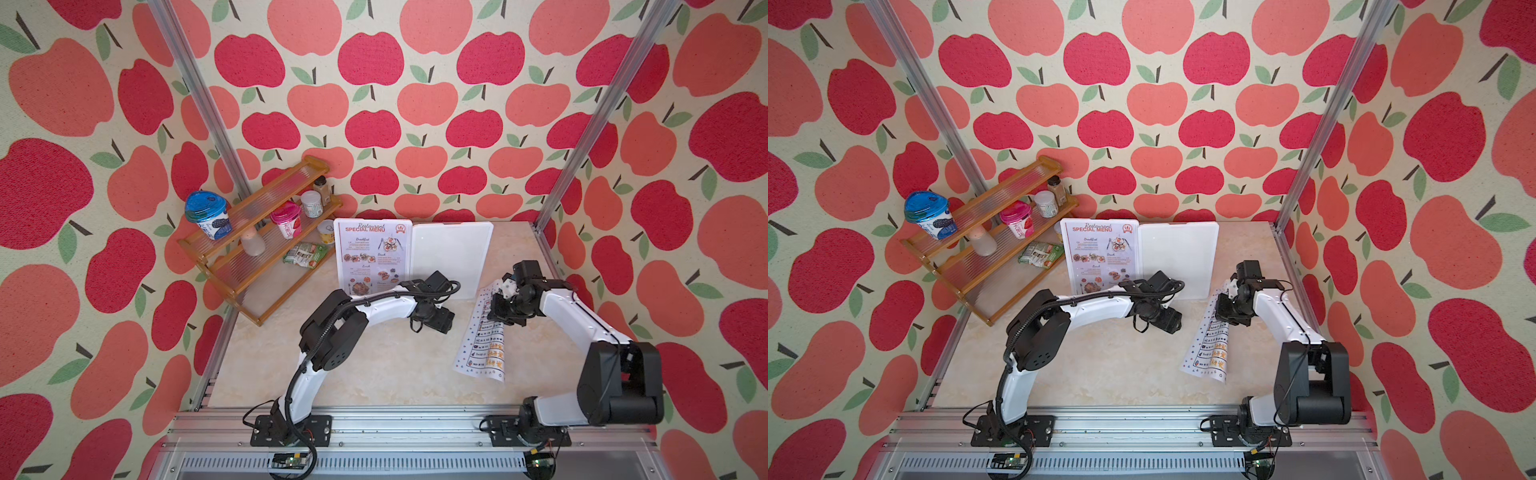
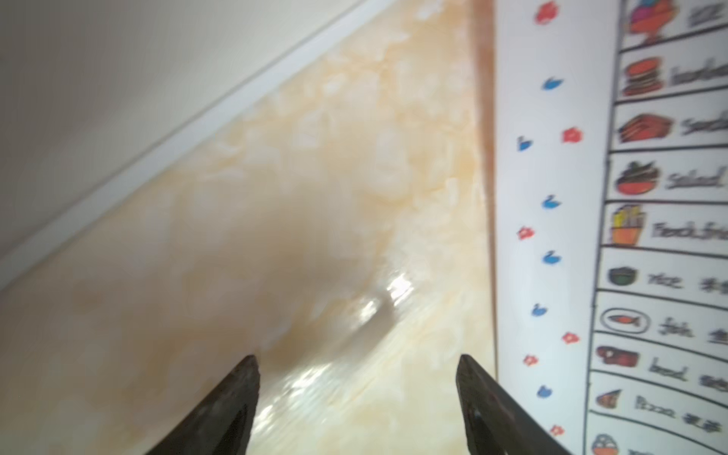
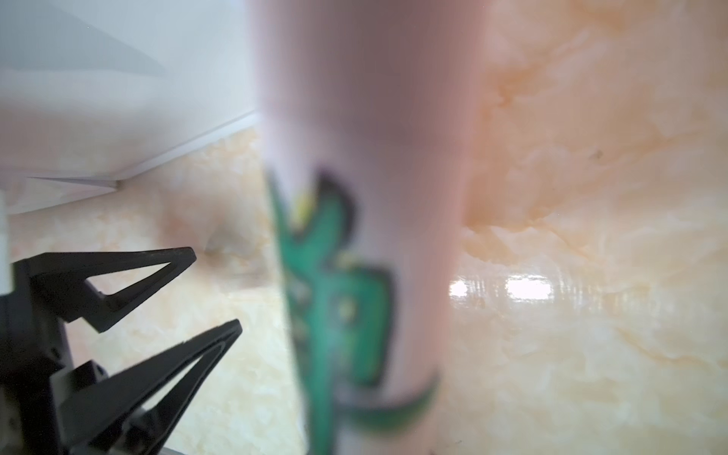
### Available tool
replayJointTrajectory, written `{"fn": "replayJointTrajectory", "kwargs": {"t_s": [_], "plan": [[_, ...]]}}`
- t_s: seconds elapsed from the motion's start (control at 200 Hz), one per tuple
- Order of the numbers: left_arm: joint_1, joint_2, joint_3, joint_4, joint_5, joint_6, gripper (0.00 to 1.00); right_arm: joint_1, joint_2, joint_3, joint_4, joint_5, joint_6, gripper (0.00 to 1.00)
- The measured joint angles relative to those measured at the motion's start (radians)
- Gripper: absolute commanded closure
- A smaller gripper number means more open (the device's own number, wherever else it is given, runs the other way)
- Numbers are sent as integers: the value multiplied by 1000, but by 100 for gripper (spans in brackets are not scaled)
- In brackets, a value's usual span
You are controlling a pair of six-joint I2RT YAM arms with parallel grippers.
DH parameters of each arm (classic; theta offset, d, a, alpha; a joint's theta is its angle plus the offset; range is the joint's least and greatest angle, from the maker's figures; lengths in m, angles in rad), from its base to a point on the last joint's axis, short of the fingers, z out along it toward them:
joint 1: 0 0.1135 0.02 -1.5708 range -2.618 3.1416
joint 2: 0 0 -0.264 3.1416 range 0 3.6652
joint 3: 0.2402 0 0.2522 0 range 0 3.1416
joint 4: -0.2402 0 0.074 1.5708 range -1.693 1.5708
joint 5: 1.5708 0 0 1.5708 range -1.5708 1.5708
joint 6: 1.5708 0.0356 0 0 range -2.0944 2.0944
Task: Insert the menus into the narrow rack
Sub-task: Pick up the menu from the center of the board.
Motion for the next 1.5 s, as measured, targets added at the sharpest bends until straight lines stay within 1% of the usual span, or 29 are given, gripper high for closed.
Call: {"fn": "replayJointTrajectory", "kwargs": {"t_s": [0.1,0.2,0.27,0.35,0.44,0.54,0.63,0.705,0.785,0.835,0.91,1.065,1.24,1.301,1.391,1.496], "plan": [[73,-152,-122,68,51,-10,18,53,-58,69,-21,-31,-1,88],[151,-311,-214,179,134,-15,16,147,-80,195,-46,-45,-12,88],[181,-388,-227,228,180,0,15,211,-85,300,-47,-55,-29,88],[184,-457,-227,280,247,28,14,258,-92,410,-40,-76,-44,88],[194,-512,-227,327,337,50,13,268,-77,549,-35,-105,-63,87],[253,-540,-211,364,441,53,13,267,-23,727,-27,-139,-93,87],[314,-539,-176,384,518,61,13,267,45,855,-18,-183,-123,86],[346,-537,-138,388,563,77,13,267,109,943,-18,-232,-141,85],[362,-511,-57,382,623,99,14,267,180,1030,-18,-287,-148,84],[365,-483,18,372,656,120,14,266,225,1088,-19,-326,-153,84],[369,-447,113,350,687,153,14,262,287,1172,-23,-378,-157,84],[380,-340,328,248,731,232,15,246,412,1377,-58,-464,-175,84],[420,-241,455,154,753,281,15,216,563,1668,-137,-557,-192,84],[439,-201,499,126,760,288,15,195,583,1702,-138,-603,-184,84],[464,-130,592,83,762,306,15,169,592,1711,-140,-658,-177,84],[488,-16,782,9,780,319,15,155,599,1713,-142,-697,-179,84]]}}
